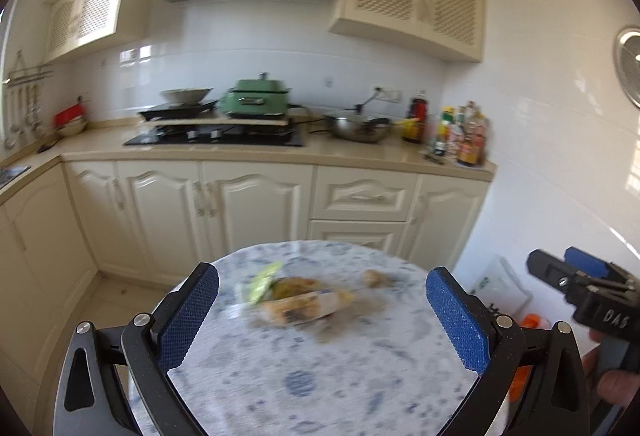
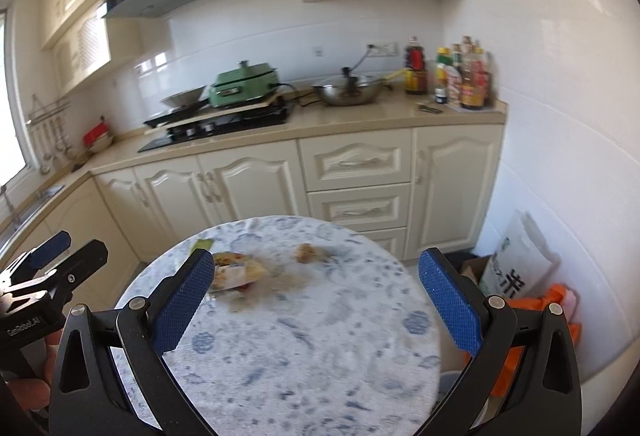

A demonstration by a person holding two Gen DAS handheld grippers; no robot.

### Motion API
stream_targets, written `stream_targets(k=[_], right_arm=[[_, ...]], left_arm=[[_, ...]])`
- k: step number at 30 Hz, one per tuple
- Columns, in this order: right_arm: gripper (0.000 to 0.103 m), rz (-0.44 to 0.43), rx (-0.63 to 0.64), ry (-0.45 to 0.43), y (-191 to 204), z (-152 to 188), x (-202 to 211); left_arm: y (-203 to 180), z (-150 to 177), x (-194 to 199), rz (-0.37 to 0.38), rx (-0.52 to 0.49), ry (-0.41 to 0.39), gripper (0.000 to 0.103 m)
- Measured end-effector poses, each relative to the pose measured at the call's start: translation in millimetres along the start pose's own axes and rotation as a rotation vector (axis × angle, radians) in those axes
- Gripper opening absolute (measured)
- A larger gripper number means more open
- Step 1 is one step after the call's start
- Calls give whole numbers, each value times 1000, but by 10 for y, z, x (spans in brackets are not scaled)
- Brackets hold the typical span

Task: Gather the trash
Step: 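Return both tools to the table toward the long snack bag, then grasp the long clear snack bag with the right gripper and lift it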

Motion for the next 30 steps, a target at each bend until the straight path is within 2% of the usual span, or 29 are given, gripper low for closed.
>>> stream_targets(k=[3, 9, 14, 23, 30], right_arm=[[103, -23, 25, 14, 170, 5, -102], [103, -52, 64, 50, 384, 32, -367], [103, -76, 99, 98, 530, 113, -662], [103, -122, 167, 242, 791, 471, -1390], [103, -164, 359, 342, 1162, 854, -2026]], left_arm=[[160, 94, 67, -34, 24, 10, 102], [348, 98, -68, -78, 43, 45, 102], [606, -12, -344, -97, 58, 83, 102], [941, 70, -917, -124, 92, 174, 102], [1070, 120, -1343, -144, 113, 225, 102]])
Point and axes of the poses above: each gripper's, at about its wrist camera, not at the fingertips, and x roughly against the way its jaws point, y to its left, z to its underside, the point moved 6 cm from there along -x, roughly the way its jaws point, and after that the axes turned 3 degrees about z, right-handed, at the moved point
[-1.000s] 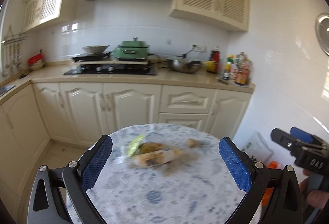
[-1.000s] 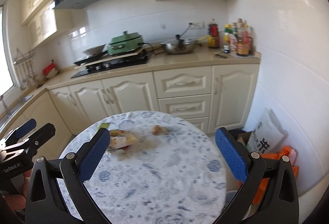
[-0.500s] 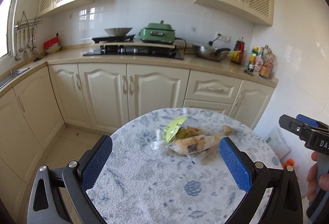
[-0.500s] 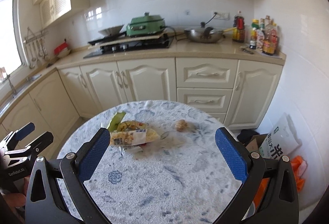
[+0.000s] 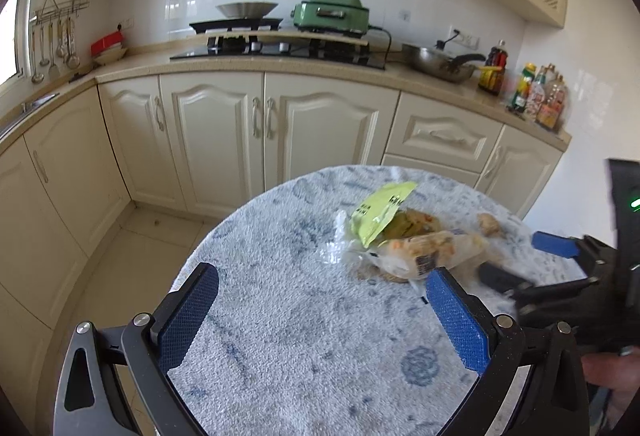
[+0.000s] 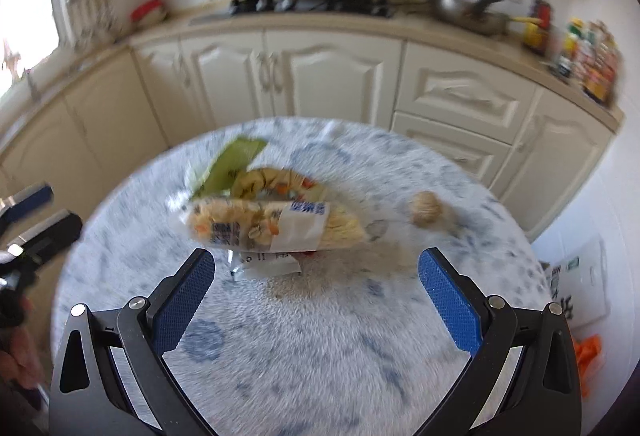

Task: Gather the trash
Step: 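Grasp the long clear snack bag with the right gripper and lift it, then grasp the white-grey wrapper with the left gripper while the right holds the snack bag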

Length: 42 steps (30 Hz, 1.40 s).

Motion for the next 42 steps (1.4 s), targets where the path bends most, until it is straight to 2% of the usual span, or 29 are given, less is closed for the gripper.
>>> stream_targets(k=[7, 12, 15, 17, 18, 19, 21, 25, 29, 31, 34, 35, 36, 37, 42], right_arm=[[103, 13, 235, 18, 219, -73, -458], [102, -78, 340, 36, 352, -142, -723], [86, -189, 294, 67, 334, -176, -781], [69, -243, 248, 71, 304, -164, -720], [53, -269, 227, 68, 287, -154, -675], [45, -291, 202, 63, 260, -143, -626], [40, -316, 171, 62, 220, -94, -554], [41, -333, 173, 67, 248, -16, -432], [52, -311, 199, 63, 327, -91, -444], [63, -313, 207, 59, 409, -167, -516], [66, -330, 203, 69, 530, -263, -643], [66, -333, 202, 74, 566, -283, -693], [58, -329, 196, 91, 587, -290, -753], [42, -324, 186, 107, 589, -287, -799], [38, -356, 113, 64, 474, -193, -592]], left_arm=[[19, -10, -425, -27, -1, 45, 102], [-6, -22, -631, -33, 9, 73, 102], [-25, -55, -719, -36, 3, 81, 102], [-40, -75, -756, -36, -3, 80, 102], [-52, -78, -778, -35, -4, 79, 102], [-62, -77, -801, -33, -3, 82, 102], [-101, -78, -847, -26, -4, 89, 102], [-143, -37, -884, -15, -8, 94, 102], [-147, 13, -890, -23, -14, 99, 102], [-107, 32, -902, -28, -9, 101, 102], [-38, 46, -914, -43, 2, 104, 102], [-16, 51, -919, -50, 6, 106, 102], [-6, 60, -928, -56, 7, 110, 102], [4, 61, -932, -54, 10, 111, 102], [-25, 90, -924, -48, 10, 108, 102]])
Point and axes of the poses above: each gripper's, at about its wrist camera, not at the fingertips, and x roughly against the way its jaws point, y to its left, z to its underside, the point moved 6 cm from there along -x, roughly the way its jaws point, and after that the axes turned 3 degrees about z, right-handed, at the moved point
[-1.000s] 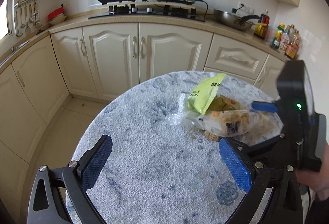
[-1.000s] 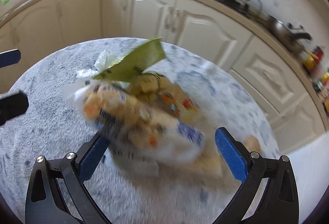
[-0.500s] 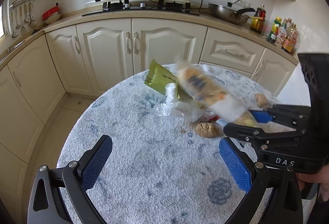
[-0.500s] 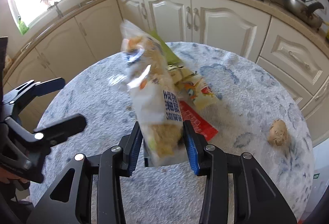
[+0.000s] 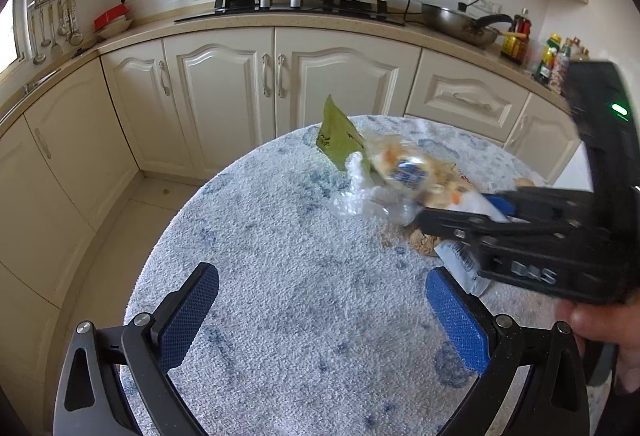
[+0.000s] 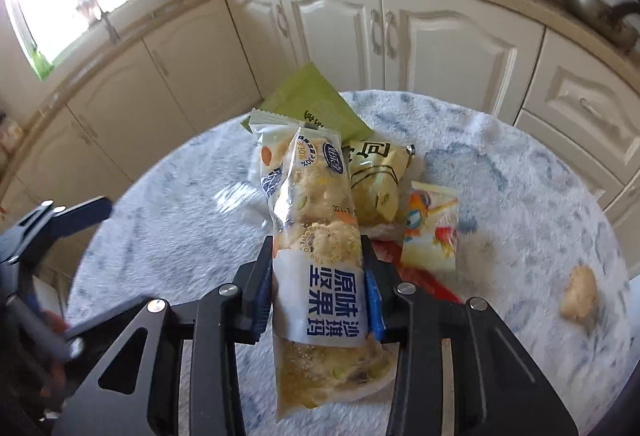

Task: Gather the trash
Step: 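Grasp the white-grey wrapper with the left gripper while the right holds the snack bag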

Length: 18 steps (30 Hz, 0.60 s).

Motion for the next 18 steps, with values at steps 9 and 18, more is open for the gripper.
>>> stream_targets(k=[9, 18], right_arm=[[37, 83, -218, -66, -427, 670, 702], [37, 130, -379, -102, -869, 1027, 980]], left_arm=[[-382, 69, -62, 60, -71, 10, 102], [-951, 50, -485, 72, -190, 77, 102]])
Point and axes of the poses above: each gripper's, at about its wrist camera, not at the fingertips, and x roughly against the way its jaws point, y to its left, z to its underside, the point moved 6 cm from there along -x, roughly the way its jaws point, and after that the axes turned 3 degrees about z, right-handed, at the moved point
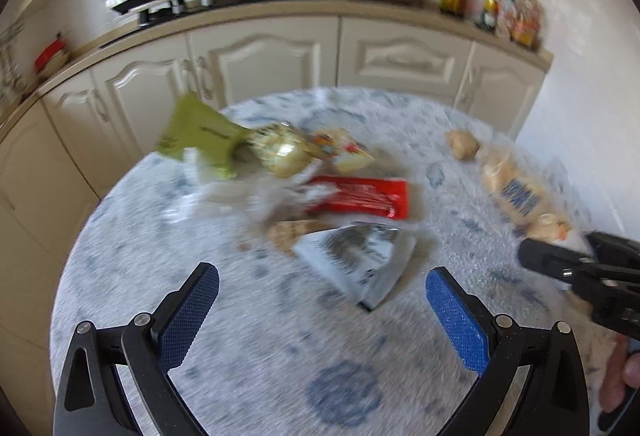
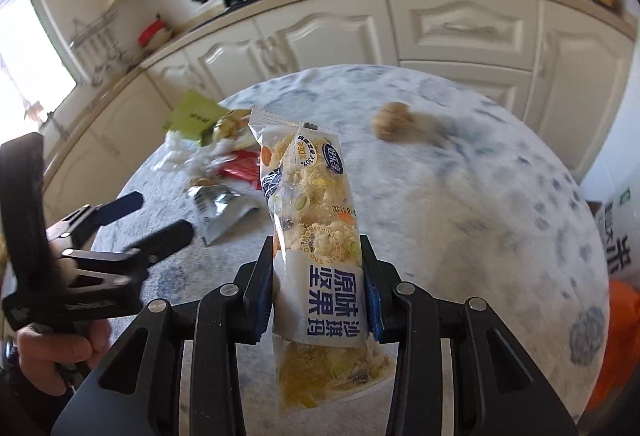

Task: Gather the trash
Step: 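Grasp the white-grey wrapper with the left gripper while the right holds the snack bag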

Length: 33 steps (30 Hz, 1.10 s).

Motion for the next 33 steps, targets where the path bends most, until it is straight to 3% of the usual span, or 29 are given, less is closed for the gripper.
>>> stream_targets(k=[4, 7, 9, 10, 12, 14, 19, 20, 21, 23, 29, 33], right_arm=[[37, 2, -29, -18, -123, 1, 104], [37, 3, -29, -29, -140, 10, 167], [37, -3, -32, -33, -144, 34, 207], [37, -4, -31, -35, -143, 49, 225], [37, -9, -32, -35, -126, 83, 248], [37, -13, -34, -34, -121, 116, 255], [37, -16, -31, -32, -67, 187, 289], [37, -16, -30, -33, -61, 192, 300], [37, -17, -29, -34, -56, 193, 305], [37, -11, -25, -33, -51, 193, 314], [37, -4, -19, -25, -44, 211, 290], [37, -12, -16, -17, -13, 222, 260]], left_arm=[[-144, -61, -331, -8, -2, 60, 96], [-104, -139, -334, 39, 46, 14, 72], [-21, -131, -307, 37, 48, 2, 34], [19, -113, -288, 46, 47, 2, 31], [134, -62, -234, 86, 74, 4, 12], [241, 7, -178, 105, 86, 2, 8], [389, 73, -14, 95, 99, -13, 13], [364, 67, 45, 91, 91, -18, 24], [364, 65, 65, 80, 83, -18, 48], [313, 70, 137, 38, 72, -40, 77], [313, 146, 49, 19, 56, 1, 80], [329, 73, 14, 46, 75, -1, 85]])
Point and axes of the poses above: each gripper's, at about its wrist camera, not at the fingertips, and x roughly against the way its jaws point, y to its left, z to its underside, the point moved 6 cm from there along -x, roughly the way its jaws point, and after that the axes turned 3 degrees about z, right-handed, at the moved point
